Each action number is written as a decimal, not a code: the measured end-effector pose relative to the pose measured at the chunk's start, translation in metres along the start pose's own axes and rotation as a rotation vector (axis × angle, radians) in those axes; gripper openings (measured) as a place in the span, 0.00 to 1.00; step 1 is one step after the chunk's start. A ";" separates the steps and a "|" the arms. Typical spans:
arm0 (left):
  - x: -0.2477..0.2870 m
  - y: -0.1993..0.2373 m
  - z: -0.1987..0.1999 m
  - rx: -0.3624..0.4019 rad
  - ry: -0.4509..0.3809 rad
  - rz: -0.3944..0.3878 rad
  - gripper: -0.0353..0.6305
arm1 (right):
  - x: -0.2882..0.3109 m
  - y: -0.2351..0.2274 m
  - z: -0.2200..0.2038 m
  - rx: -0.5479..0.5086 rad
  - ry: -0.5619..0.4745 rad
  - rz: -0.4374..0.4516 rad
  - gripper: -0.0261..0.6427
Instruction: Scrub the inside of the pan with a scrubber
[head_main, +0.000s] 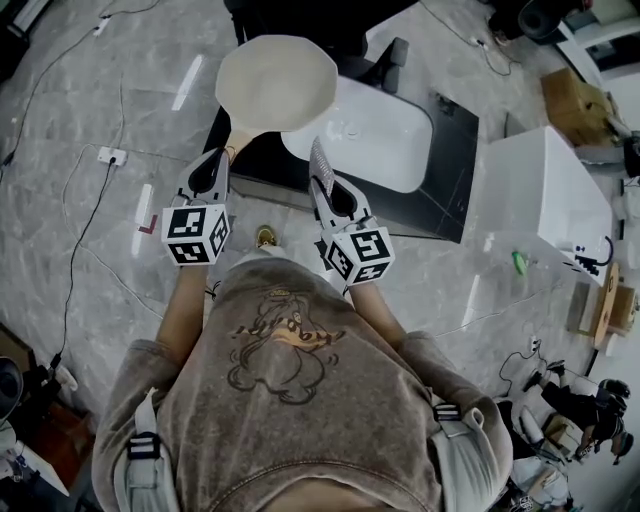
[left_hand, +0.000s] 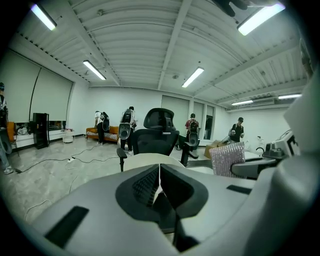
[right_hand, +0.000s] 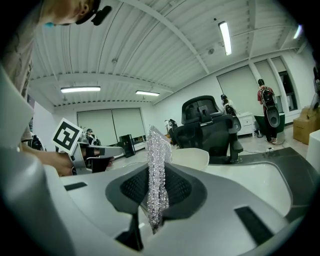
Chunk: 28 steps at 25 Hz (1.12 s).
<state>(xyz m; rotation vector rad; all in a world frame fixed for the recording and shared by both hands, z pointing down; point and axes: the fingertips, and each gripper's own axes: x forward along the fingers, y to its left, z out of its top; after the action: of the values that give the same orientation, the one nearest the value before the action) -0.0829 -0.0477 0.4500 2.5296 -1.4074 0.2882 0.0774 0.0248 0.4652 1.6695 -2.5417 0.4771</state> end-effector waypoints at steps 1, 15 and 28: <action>0.005 0.003 0.001 0.000 0.005 -0.003 0.08 | 0.006 -0.002 0.004 -0.003 -0.002 -0.003 0.16; 0.046 0.021 0.016 0.009 0.028 -0.036 0.08 | 0.054 -0.017 0.029 -0.013 -0.008 -0.002 0.16; 0.089 0.025 -0.006 -0.012 0.213 -0.089 0.49 | 0.099 -0.041 0.047 -0.044 0.013 0.063 0.16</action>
<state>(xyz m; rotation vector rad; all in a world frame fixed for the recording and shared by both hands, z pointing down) -0.0584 -0.1310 0.4833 2.4585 -1.2106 0.5133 0.0798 -0.0914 0.4511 1.5710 -2.5827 0.4318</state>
